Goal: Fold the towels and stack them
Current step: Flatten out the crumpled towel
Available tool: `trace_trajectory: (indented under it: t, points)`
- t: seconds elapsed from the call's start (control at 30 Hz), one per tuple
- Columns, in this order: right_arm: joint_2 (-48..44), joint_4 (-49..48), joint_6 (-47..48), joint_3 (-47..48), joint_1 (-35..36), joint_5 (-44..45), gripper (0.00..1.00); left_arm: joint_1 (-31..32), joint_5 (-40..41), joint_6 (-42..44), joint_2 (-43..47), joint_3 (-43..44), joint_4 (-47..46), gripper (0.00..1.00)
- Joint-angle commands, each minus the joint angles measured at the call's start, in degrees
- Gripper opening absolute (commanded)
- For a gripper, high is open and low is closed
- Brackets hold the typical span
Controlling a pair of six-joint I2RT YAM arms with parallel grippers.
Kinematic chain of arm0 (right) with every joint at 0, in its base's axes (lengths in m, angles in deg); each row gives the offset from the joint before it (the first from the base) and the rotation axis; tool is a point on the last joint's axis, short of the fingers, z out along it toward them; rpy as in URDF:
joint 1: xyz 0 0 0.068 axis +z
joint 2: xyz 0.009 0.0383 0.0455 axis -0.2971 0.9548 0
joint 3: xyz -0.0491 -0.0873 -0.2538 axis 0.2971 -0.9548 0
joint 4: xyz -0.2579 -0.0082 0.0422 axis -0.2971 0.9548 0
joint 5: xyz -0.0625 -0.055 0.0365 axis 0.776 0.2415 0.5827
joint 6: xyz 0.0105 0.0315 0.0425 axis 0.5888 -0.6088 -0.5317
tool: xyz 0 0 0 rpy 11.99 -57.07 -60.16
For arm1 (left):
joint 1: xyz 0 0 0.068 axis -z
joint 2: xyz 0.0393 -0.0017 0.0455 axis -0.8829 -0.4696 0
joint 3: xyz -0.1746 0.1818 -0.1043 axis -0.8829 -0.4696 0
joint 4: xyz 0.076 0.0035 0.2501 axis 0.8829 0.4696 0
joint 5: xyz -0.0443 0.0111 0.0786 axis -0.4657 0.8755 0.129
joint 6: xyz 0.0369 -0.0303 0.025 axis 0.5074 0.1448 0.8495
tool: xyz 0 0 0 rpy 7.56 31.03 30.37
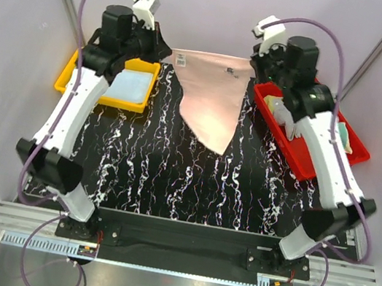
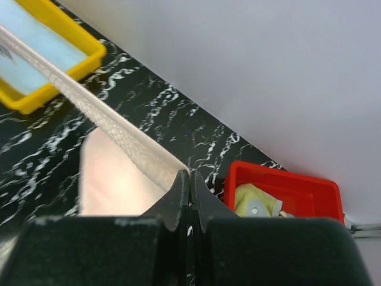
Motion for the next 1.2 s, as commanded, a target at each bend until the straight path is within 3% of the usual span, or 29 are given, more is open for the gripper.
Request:
trace_trajectory:
  t: [0.0,0.23,0.33,0.53,0.8,1.03,1.17]
  points:
    - [-12.13,3.62,-3.79,-3.04,0.14,-7.09,0.0,-0.23,-2.01,3.08,13.38,-4.67,-5.61,0.0]
    - [-30.74,4.51,-11.18,-13.23,0.22,-18.63,0.0,1.88,-6.15,4.93,30.16,-13.03,-1.05,0.0]
    - [-34.99,5.12,-15.13,-14.91,0.22,-22.23,0.0,3.29,-13.17,3.35,35.0,-15.49,-1.66,0.0]
    - [-44.22,1.96,-20.32,-19.93,0.22,-26.2,0.0,7.06,-15.82,1.15,38.71,-13.66,1.94,0.0]
    - [-40.9,0.03,-15.85,-18.78,0.22,-15.68,0.0,7.51,-17.23,0.62,35.64,-15.75,-0.68,0.0]
    - [-29.48,-9.45,-11.72,-25.97,0.14,-10.29,0.0,6.98,-6.87,5.36,20.12,-11.55,3.17,0.0]
    - [-21.22,-17.1,-8.56,-29.15,-1.79,-9.67,0.0,2.78,-4.92,5.11,10.96,-9.35,-0.25,0.0]
